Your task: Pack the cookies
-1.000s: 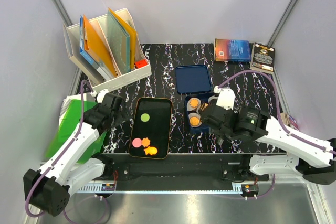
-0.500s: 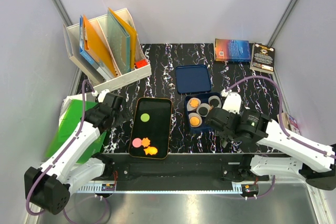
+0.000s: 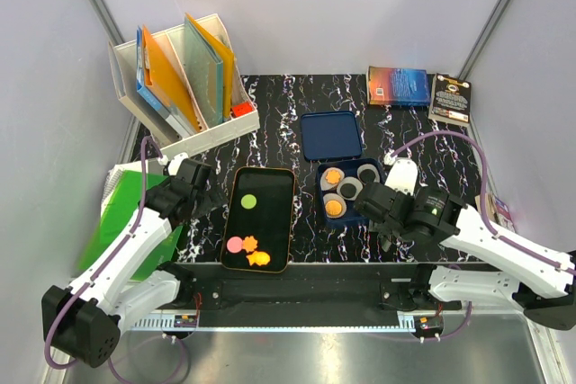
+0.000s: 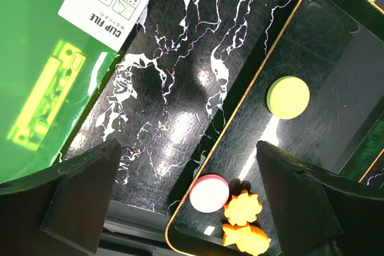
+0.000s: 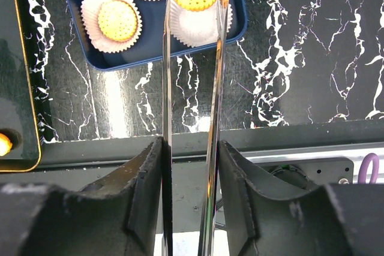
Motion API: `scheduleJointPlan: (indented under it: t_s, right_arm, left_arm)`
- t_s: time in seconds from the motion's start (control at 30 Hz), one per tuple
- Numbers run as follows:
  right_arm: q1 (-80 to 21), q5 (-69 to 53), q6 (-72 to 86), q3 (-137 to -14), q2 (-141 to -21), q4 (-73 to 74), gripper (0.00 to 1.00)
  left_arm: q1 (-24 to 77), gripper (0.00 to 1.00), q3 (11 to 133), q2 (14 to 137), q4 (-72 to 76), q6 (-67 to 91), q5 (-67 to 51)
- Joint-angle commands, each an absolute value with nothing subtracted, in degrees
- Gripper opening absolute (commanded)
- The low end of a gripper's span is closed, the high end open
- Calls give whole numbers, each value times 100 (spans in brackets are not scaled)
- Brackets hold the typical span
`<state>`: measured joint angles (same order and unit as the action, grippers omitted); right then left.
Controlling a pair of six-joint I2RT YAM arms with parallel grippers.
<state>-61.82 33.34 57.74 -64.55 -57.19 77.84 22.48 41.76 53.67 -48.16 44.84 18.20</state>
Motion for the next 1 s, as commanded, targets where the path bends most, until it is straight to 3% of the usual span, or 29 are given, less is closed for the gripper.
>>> scheduleJointPlan:
  t_s: [0.0,0.17,0.63,0.87,0.97]
  right_arm:
    - [-6108,3419,5924,-6486,-5748,9308,46]
    - [-6100,3419,5898,-6504,-5783,9308,51]
    - [-6073,3726,6082,-6820,-5687,9316,48]
    - [-5968,4736,6477,-7382,-5870,9308,45]
    - [-5469,4957,5919,-7383,-6029,8898,46]
  left_arm:
    - [2232,99,4210,5309,-4614,4412,1740]
    - [2241,99,4210,5353,-4597,4395,1731]
    - [2241,99,4201,5344,-4579,4386,1723]
    - [2241,99,4192,5326,-4562,4386,1688]
    - [2233,99,4184,5274,-4527,4359,1626]
